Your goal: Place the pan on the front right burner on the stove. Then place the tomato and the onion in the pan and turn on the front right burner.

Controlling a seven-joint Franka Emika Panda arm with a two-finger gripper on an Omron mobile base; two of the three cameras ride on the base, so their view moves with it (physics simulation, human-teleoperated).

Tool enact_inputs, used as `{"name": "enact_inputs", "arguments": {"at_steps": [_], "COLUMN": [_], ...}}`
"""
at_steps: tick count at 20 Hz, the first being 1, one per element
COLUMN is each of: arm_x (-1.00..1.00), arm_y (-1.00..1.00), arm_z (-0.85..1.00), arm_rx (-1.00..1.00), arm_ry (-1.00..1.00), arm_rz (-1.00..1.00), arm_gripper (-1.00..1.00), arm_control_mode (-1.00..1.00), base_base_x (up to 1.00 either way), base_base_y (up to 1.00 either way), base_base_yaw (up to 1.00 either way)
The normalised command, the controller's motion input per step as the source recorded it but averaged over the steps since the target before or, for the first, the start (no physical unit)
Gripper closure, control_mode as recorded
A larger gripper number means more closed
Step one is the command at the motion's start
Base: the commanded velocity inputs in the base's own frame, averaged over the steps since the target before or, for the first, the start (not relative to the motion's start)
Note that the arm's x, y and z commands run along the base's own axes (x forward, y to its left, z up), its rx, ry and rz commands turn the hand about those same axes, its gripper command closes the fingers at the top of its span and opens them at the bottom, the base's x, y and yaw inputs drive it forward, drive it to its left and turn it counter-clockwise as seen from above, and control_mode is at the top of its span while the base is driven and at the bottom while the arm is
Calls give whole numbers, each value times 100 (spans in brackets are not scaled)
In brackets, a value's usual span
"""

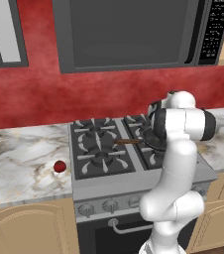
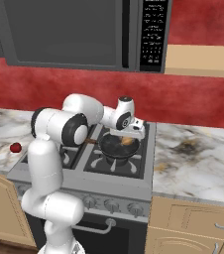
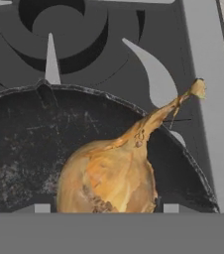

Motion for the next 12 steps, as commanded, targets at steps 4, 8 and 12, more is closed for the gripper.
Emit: {"name": "enact_inputs", "arguments": {"at_steps": [4, 8, 12], "arm_x": [0, 0, -7], "arm_y": [-6, 10, 6], "arm_z": [-24, -7, 6], "arm_rx": [0, 0, 0], "arm_ry": [1, 1, 0], "arm_rz": [0, 0, 0], "arm_gripper": [100, -100, -100], "arm_control_mode": [-100, -100, -100], "base_base_x": [0, 0, 0], "base_base_y": [0, 0, 0], "base_base_yaw": [0, 0, 0]}}
